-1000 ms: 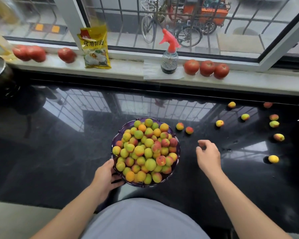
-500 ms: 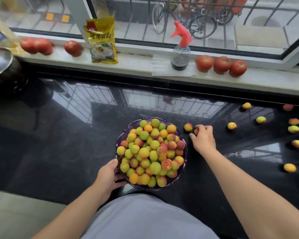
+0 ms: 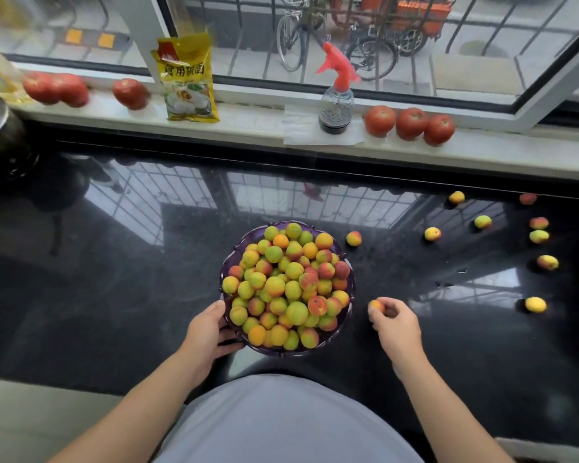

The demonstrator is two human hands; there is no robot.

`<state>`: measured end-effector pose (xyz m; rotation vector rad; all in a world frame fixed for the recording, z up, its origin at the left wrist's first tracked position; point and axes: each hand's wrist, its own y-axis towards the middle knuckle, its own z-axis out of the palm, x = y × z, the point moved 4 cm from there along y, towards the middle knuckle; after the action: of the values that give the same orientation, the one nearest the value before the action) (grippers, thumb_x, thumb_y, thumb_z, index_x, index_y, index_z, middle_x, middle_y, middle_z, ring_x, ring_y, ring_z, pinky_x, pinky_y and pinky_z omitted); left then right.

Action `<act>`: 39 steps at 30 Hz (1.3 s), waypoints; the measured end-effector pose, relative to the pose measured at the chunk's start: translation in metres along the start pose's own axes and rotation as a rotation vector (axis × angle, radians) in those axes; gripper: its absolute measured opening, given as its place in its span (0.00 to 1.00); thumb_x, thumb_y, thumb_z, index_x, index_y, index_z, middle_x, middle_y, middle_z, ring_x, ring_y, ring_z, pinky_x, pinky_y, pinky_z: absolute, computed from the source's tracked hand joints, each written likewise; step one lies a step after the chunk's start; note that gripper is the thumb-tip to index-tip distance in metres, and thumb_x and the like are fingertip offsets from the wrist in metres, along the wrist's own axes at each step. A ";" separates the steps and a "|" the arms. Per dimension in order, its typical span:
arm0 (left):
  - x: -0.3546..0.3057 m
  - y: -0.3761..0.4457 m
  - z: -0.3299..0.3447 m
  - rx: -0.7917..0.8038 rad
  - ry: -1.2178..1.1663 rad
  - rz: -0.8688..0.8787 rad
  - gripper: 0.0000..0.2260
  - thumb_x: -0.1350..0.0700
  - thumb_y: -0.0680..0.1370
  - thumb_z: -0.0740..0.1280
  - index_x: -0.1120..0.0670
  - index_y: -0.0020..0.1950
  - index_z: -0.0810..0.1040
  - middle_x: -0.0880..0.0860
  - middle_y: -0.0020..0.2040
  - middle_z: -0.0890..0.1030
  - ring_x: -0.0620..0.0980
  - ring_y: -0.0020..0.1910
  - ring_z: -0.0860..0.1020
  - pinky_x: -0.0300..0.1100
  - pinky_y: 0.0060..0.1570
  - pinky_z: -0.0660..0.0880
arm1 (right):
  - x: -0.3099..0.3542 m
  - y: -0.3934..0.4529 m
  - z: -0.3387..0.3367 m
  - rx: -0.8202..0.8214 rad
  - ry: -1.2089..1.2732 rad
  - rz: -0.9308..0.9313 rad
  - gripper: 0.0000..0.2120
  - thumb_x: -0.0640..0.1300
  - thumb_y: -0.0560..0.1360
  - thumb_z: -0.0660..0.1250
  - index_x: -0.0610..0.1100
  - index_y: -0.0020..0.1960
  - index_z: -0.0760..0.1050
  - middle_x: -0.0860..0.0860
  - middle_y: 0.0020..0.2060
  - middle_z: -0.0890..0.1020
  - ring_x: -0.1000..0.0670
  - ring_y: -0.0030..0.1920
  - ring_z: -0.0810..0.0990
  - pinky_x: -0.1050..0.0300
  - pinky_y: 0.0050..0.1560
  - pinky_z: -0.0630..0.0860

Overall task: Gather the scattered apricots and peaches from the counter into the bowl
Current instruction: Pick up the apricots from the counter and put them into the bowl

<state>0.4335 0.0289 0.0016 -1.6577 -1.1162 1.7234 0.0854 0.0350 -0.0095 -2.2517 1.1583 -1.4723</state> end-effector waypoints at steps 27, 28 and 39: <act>-0.002 -0.001 -0.006 0.061 0.046 0.007 0.16 0.46 0.87 0.57 0.49 0.62 0.82 0.59 0.56 0.87 0.65 0.56 0.85 0.60 0.59 0.81 | 0.159 -0.066 0.114 0.086 -0.761 -0.995 0.10 0.55 0.79 0.65 0.49 0.50 0.78 0.55 0.46 0.79 0.50 0.52 0.69 0.50 0.56 0.69; -0.001 0.000 -0.007 0.062 0.052 0.008 0.16 0.46 0.87 0.57 0.50 0.63 0.82 0.59 0.56 0.87 0.65 0.56 0.85 0.59 0.58 0.82 | 0.159 -0.062 0.108 0.062 -0.697 -1.006 0.10 0.54 0.79 0.65 0.48 0.50 0.79 0.55 0.46 0.79 0.50 0.51 0.70 0.51 0.55 0.69; 0.005 0.007 -0.003 0.040 -0.023 -0.004 0.16 0.50 0.88 0.55 0.51 0.61 0.82 0.60 0.58 0.86 0.66 0.60 0.83 0.58 0.55 0.81 | 0.037 0.054 -0.009 -0.098 -0.473 -0.105 0.13 0.41 0.78 0.61 0.47 0.60 0.78 0.46 0.60 0.80 0.42 0.60 0.77 0.51 0.58 0.73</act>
<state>0.4367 0.0300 -0.0073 -1.6148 -1.0871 1.7552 0.0585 -0.0248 -0.0099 -2.5649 0.9903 -0.8476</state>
